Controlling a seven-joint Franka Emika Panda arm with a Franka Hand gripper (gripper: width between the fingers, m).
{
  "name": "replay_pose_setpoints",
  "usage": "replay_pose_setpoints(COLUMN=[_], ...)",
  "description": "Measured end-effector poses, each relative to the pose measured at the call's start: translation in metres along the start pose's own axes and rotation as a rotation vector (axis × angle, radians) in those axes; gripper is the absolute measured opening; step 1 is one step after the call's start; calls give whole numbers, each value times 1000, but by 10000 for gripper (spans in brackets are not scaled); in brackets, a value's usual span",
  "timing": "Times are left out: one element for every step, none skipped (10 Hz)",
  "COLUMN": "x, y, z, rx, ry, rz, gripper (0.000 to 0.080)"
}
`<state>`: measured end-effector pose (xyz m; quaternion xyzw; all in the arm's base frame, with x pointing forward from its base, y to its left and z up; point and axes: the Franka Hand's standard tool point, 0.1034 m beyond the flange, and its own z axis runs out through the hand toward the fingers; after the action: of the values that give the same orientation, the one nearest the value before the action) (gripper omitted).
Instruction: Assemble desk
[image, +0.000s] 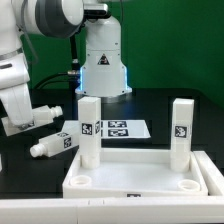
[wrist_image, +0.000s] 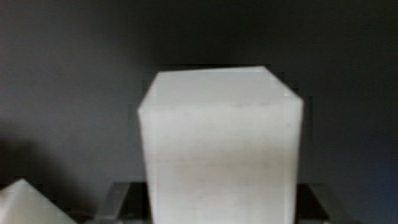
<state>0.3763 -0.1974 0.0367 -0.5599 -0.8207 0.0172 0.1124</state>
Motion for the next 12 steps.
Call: replay_pose_setpoints(x=[0,-3,-5,-9,-16,-16,-13,-11,-12,-12,-12,-12], y=[-2,-5,-7,-11,-9,-4,1,2,-1,-3,-3,-3], z=[1,1,1,5,7,7,7,9,11,13,13,13], rx=[15,24,31,46,53,59,63,59,62,66,67,67], ry=[-7,-13,-15,15,32,58,83,89,95,96,95,94], rz=[-71,-134,-164,-262,-289,-309,-340,-345,-324,-308,-309,-305], gripper=[287,287,287,287,287,287,287,287,287,287,287,287])
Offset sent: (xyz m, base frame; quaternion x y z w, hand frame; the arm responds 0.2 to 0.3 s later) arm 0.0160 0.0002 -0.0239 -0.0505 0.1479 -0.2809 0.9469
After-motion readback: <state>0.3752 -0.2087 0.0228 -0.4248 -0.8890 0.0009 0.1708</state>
